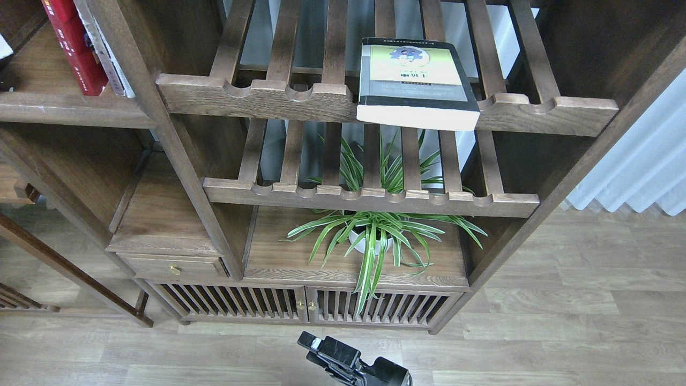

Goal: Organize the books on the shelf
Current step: 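Carry the white book with the left gripper to the side shelf, then push the white book into the side shelf beside the red book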

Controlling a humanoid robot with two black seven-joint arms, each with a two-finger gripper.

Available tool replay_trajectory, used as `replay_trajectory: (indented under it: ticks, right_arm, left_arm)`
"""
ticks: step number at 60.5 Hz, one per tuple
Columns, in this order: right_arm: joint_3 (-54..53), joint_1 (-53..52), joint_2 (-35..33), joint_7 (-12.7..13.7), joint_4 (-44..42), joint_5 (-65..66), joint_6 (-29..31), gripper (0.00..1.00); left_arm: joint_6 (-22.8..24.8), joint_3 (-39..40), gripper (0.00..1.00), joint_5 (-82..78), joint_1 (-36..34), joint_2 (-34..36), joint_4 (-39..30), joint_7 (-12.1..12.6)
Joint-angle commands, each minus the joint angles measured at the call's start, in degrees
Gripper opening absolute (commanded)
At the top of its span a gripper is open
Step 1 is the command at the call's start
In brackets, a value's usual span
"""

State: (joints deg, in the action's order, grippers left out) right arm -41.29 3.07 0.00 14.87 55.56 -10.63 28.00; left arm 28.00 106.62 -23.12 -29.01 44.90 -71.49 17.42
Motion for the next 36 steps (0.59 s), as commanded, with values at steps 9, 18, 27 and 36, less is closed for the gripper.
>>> replay_trajectory:
  ticks: [9, 18, 27, 36]
  right_arm:
    - [-0.10, 0.09, 0.00, -0.01, 0.25, -0.01, 0.00, 0.79]
    - [-0.10, 0.35, 0.00, -0.01, 0.17, -0.01, 0.00, 0.79]
    - [-0.10, 0.27, 0.00, -0.01, 0.43, -0.01, 0.00, 0.79]
    - [-0.10, 0.35, 0.00, -0.01, 0.43, -0.01, 0.00, 0.79]
  left_arm:
    - [0.00, -1.59, 0.06, -10.18, -9.83, -6.67, 3.81, -0.01]
    - [0.00, -7.83, 0.06, -10.45, -15.28, -6.75, 5.74, -0.19]
    - [0.00, -11.25, 0.06, -10.54, -20.20, -6.75, 8.37, -0.19]
    - [0.00, -14.33, 0.06, -10.54, -25.03, -6.75, 12.42, -0.28]
